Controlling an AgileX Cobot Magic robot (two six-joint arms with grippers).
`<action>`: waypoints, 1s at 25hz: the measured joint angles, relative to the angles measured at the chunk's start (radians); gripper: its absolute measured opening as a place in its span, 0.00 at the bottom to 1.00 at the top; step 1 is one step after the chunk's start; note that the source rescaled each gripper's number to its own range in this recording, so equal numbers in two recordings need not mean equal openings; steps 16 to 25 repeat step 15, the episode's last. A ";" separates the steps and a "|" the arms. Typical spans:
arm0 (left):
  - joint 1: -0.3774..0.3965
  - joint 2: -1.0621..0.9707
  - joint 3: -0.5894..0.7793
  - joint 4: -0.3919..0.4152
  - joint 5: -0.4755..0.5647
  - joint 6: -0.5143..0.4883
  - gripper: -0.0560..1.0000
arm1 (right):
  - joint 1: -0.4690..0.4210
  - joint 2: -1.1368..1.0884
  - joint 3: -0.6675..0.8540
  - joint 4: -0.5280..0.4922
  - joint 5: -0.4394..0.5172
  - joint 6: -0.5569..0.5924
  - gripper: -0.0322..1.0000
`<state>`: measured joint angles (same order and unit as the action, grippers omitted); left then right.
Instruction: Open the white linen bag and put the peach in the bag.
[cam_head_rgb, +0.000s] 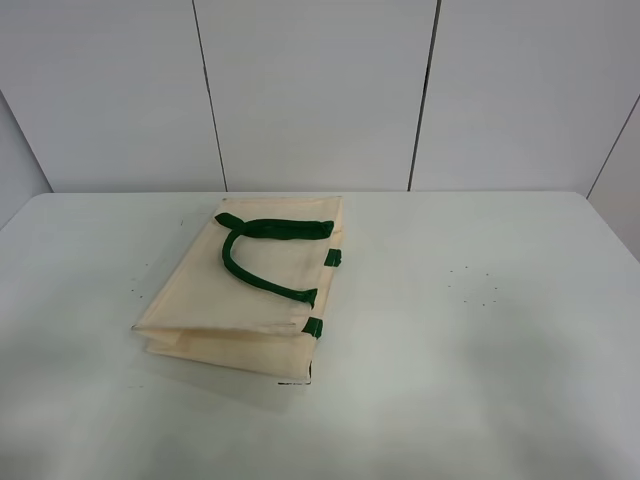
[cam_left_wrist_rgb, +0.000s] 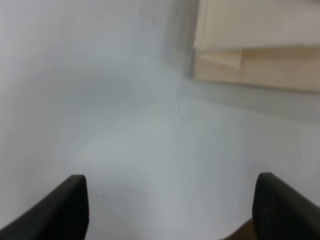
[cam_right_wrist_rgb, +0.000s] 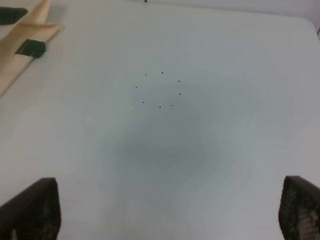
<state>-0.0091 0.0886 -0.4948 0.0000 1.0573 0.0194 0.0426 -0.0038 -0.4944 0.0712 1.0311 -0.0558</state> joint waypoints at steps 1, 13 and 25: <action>0.000 -0.024 0.000 0.000 0.000 0.000 0.94 | 0.000 0.000 0.000 0.000 0.000 0.000 0.97; 0.000 -0.091 0.000 0.000 0.001 0.000 0.94 | 0.000 0.000 0.000 0.001 0.000 0.000 0.97; 0.000 -0.091 0.000 0.000 0.001 0.000 0.94 | 0.000 0.000 0.000 0.002 0.000 0.000 0.97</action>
